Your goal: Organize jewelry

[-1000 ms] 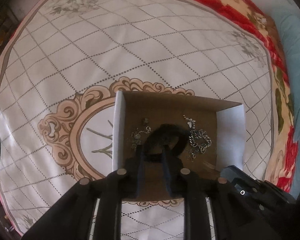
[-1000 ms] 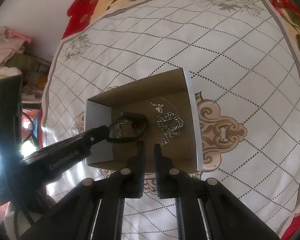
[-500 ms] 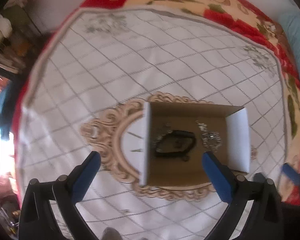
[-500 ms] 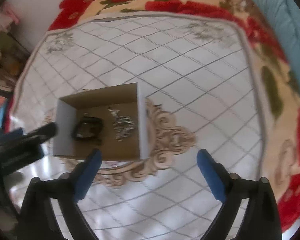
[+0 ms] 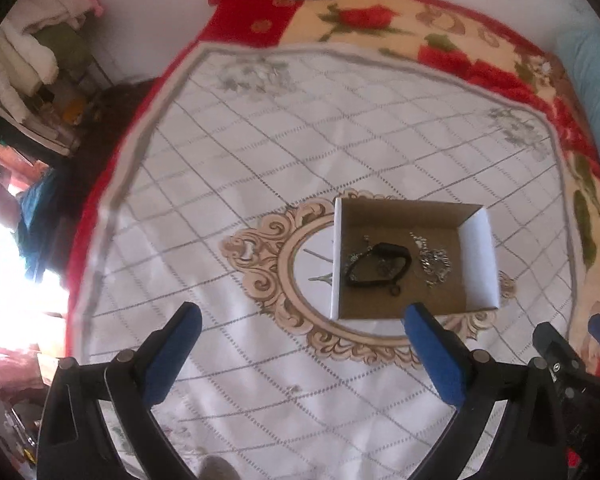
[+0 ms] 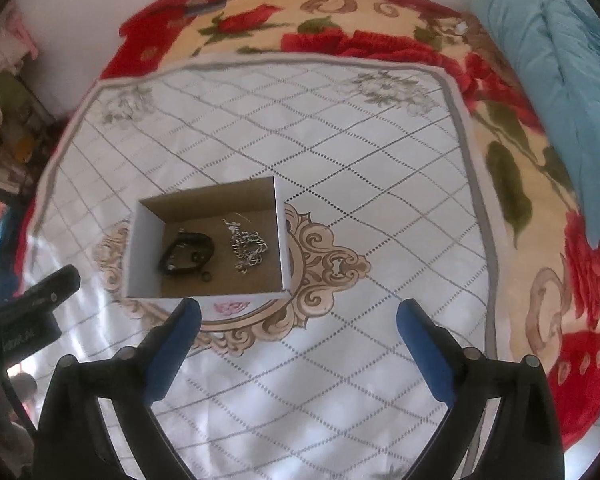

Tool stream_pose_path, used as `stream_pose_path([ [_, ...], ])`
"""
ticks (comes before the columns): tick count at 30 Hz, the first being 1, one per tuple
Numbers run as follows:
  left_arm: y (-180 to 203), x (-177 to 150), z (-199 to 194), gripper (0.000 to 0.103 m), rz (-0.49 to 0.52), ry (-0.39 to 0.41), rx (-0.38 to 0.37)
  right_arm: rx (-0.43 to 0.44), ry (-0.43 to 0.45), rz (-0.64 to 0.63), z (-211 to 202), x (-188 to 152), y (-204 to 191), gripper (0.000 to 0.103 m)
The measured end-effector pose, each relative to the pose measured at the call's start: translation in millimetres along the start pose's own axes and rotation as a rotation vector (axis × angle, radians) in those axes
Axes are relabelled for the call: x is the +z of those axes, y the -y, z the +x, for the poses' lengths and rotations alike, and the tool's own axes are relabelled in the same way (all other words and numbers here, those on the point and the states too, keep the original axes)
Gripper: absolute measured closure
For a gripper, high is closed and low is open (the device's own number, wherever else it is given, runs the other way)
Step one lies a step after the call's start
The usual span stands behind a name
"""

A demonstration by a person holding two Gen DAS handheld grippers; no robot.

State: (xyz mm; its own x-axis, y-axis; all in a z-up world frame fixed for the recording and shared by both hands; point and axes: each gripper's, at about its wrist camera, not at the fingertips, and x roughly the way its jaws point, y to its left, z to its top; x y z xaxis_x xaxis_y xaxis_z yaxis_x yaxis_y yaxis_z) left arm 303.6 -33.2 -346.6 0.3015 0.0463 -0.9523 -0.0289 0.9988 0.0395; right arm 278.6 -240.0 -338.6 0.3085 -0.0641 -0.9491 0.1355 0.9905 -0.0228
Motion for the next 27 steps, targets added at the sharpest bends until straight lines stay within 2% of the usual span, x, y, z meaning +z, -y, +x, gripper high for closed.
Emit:
stream_pose_path([
  [3, -5.1, -5.9, -39.9, 0.000, 0.005, 0.037, -0.008, -0.005, 0.029, 0.003, -38.9, -5.0, 1.9, 0.004],
  [7, -11.7, -17.7, -108.2, 0.000, 0.028, 0.103, -0.004, 0.005, 0.086, 0.006, -111.8, -15.6, 4.1, 0.004],
  [12, -18.5, -34.0, -191.1, 0.000, 0.043, 0.165, -0.034, -0.020, 0.196, -0.020, -225.9, -30.5, 0.0, 0.004],
  [14, -20.4, -42.6, -228.2, 0.000, 0.044, 0.181, -0.068, -0.020, 0.234, -0.029, -268.5, -36.6, -2.6, 0.004],
  [21, -26.9, -67.1, -344.4, 0.000, 0.036, 0.282, -0.099, -0.035, 0.362, -0.043, -397.2, -60.6, -4.9, 0.004],
  [24, -32.6, -70.7, -373.0, 0.000, 0.024, 0.303, -0.103, -0.044, 0.390, -0.052, -433.3, -69.8, -3.7, 0.004],
  [27, -33.5, -73.5, -384.8, 0.000, 0.013, 0.278, -0.071, -0.038, 0.379, -0.069, -450.6, -75.8, -5.1, 0.004],
])
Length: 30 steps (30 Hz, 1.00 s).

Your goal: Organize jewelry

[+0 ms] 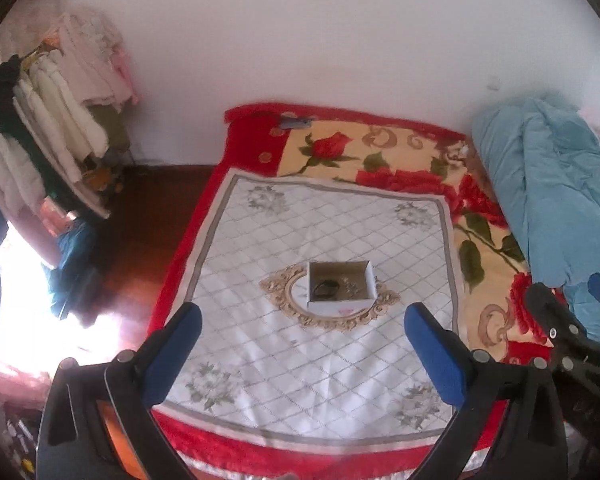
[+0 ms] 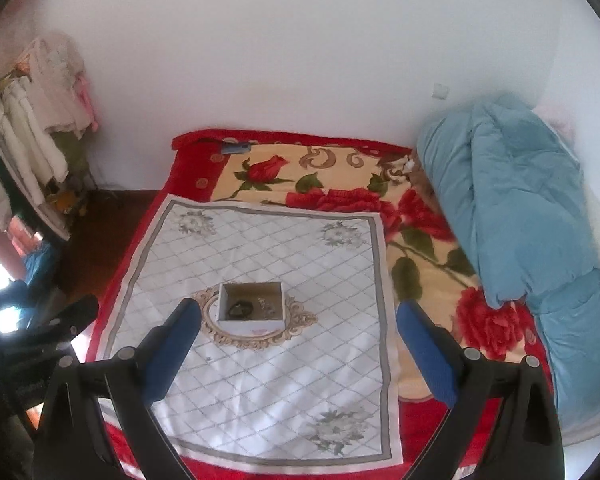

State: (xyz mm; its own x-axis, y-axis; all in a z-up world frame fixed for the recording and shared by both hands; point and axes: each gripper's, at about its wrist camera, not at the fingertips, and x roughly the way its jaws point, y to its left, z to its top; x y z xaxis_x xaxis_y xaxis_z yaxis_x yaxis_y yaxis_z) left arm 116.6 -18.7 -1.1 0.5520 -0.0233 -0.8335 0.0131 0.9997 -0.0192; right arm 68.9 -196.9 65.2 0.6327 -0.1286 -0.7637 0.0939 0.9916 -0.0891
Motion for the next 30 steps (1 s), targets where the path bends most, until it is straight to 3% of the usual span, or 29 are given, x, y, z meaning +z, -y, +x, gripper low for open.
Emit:
stream_pose_path([
  [9, -0.6, 0.8, 4.0, 0.000, -0.033, -0.081, 0.043, -0.009, -0.057, -0.010, 4.2, 7.3, 1.8, 0.001],
  [21, 6.5, 9.6, 56.4, 0.000, -0.036, -0.095, 0.073, -0.030, -0.174, -0.014, 97.4, 8.2, 6.9, 0.001],
  [30, 6.2, 11.4, 82.2, 0.000, -0.038, -0.129, 0.072, -0.035, -0.204, -0.027, 123.9, 0.7, 9.8, 0.001],
])
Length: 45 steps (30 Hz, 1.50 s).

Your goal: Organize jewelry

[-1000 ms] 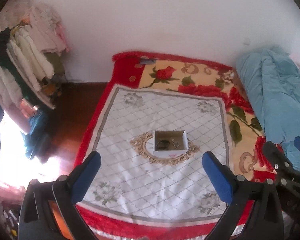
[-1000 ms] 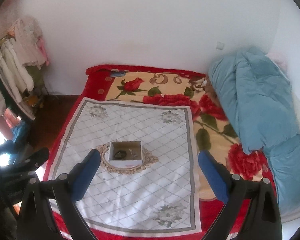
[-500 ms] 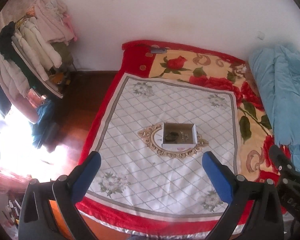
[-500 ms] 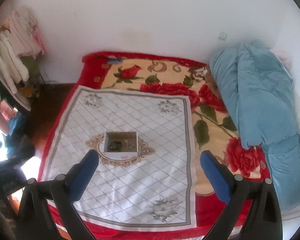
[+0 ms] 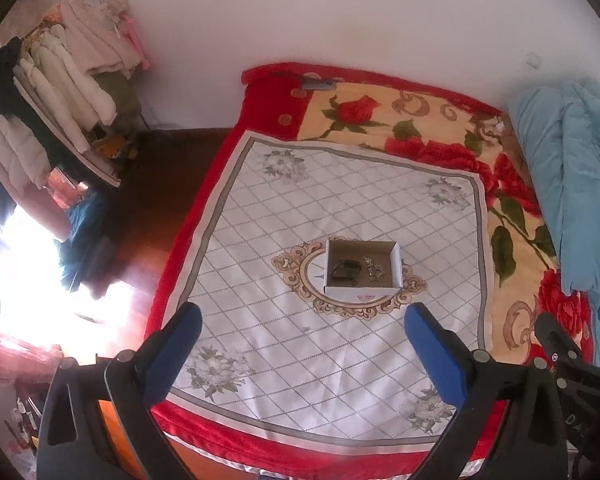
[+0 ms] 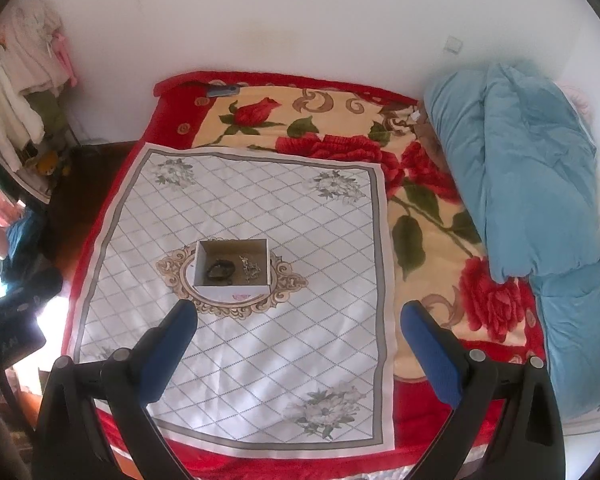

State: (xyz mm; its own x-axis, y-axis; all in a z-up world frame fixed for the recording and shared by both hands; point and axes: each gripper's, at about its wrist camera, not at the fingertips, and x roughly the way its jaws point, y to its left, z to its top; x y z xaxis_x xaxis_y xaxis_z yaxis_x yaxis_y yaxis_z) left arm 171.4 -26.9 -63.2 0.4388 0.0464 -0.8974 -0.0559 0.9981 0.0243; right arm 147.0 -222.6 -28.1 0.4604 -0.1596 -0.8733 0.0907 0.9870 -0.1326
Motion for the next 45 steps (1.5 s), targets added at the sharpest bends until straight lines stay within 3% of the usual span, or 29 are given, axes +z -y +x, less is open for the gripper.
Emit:
stream_pose_path([
  [13, -1.9, -5.6, 17.5, 0.000, -0.004, -0.038, -0.006, 0.009, -0.019, -0.009, 14.1, -0.4, 1.0, 0.000],
  [45, -6.2, -3.4, 14.2, 0.000, -0.006, -0.034, -0.012, 0.020, -0.004, -0.030, 15.2, 8.5, -6.8, 0.000],
])
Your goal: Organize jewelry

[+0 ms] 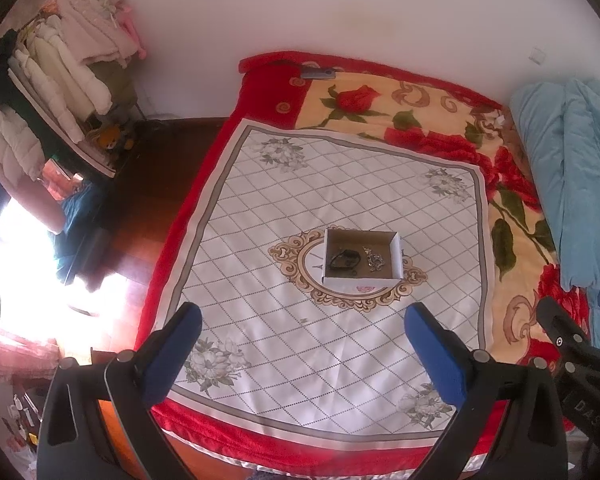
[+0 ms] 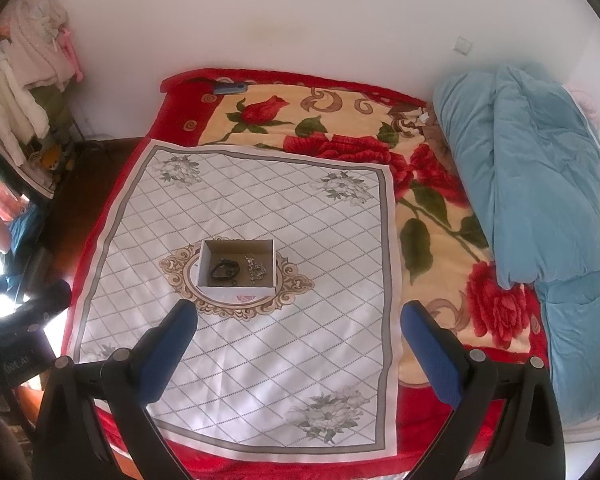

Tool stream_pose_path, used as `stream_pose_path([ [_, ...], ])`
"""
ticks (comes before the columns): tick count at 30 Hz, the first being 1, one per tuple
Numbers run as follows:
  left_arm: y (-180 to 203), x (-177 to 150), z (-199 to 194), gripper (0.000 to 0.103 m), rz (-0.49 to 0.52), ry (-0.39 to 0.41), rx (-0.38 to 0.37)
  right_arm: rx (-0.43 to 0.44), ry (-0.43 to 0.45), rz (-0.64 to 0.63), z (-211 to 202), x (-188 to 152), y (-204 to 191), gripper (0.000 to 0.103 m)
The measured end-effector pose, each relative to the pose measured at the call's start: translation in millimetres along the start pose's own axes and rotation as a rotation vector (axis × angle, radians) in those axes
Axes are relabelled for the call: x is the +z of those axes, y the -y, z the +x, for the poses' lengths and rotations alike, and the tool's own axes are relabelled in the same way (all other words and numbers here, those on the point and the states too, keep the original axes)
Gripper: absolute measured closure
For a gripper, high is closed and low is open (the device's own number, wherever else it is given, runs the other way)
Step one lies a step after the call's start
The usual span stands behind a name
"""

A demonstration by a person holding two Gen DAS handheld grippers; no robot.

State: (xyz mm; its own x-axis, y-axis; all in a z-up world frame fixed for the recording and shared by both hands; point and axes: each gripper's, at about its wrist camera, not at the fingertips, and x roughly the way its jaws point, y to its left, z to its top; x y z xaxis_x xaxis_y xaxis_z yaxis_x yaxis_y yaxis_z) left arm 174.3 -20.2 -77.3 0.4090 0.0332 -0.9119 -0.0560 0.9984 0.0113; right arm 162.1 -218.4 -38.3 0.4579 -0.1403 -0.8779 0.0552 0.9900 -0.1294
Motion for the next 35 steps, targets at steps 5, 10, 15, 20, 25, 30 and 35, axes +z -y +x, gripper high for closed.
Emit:
stream_pose_path([
  [5, 2.8, 1.7, -1.7, 0.000, 0.001, 0.001, 0.000, 0.001, 0.000, -0.003, -1.9, 2.0, -1.4, 0.000],
  [10, 4.9, 3.2, -3.6, 0.000, 0.014, 0.005, 0.003, 0.005, 0.004, -0.003, -4.1, 6.9, -1.2, 0.000],
  [15, 6.7, 3.5, -3.3, 0.000, 0.020, 0.008, 0.003, 0.002, 0.005, -0.005, -3.7, 10.2, -3.6, 0.000],
  [20, 7.0, 4.0, -3.7, 0.000, 0.019, 0.007, 0.003, -0.001, 0.006, -0.006, -3.2, 10.3, -3.8, 0.000],
  [25, 8.2, 3.6, -3.4, 0.000, 0.022, 0.008, 0.002, 0.001, 0.004, -0.003, -4.2, 9.8, -3.4, 0.000],
  [30, 8.6, 4.3, -4.2, 0.000, 0.019, 0.007, 0.002, 0.002, 0.004, -0.002, -3.8, 9.4, -3.3, 0.000],
  [35, 11.4, 4.1, -3.4, 0.000, 0.021, 0.011, -0.003, 0.001, 0.003, -0.004, -3.4, 12.7, -4.2, 0.000],
])
